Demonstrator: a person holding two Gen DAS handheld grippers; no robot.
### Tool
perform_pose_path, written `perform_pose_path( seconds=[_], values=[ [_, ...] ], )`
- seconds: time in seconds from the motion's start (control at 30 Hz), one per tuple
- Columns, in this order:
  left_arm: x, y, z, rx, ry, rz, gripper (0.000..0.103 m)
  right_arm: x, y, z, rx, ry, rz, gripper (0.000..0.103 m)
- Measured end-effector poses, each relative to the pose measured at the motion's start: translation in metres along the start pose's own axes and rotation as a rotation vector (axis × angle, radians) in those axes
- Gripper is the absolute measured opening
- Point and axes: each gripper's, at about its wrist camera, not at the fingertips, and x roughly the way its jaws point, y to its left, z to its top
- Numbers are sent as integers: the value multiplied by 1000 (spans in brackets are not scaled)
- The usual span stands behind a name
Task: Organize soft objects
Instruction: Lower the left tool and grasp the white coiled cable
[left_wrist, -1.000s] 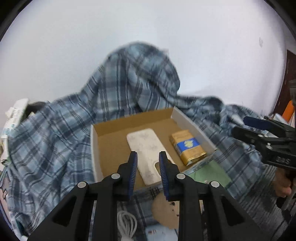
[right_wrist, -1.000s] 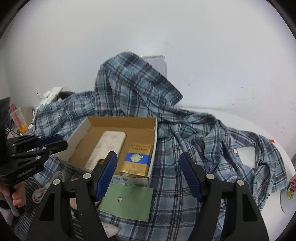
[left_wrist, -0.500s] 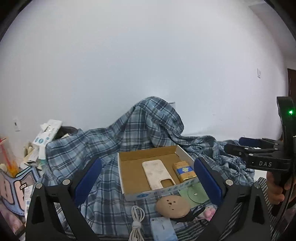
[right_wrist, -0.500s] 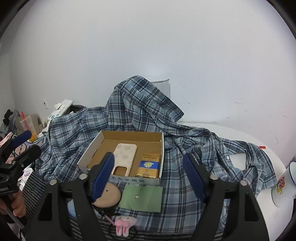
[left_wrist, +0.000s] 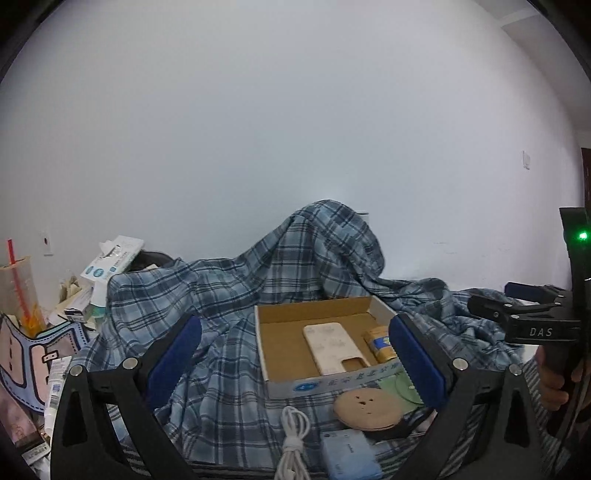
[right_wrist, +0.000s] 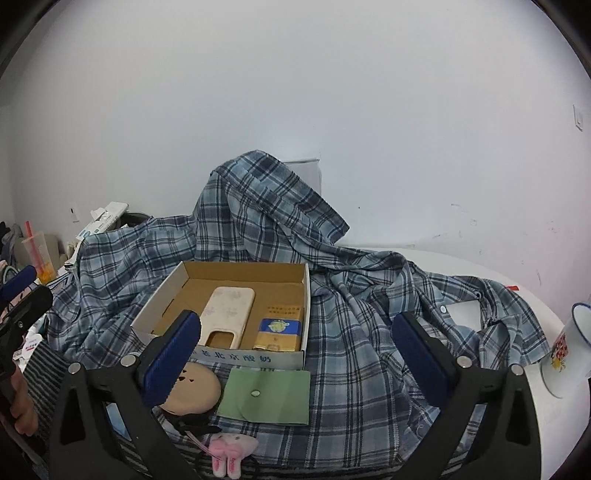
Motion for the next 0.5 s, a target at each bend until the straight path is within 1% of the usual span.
perform_pose_path(
  seconds=[0.17,0.23,0.43,0.5],
  values=[
    [4,3,-10,22,-22,42,103,12,-1,-10,5,24,2,103],
    [6,3,-14,29,-27,44,103,16,-1,-14,4,35,1,103],
    [16,9,-20,-4,17,48,103,20,-1,-17,-1,57,4,103],
    [16,11,-21,-16,14,47,103,20,-1,-17,-1,56,3,103]
  ],
)
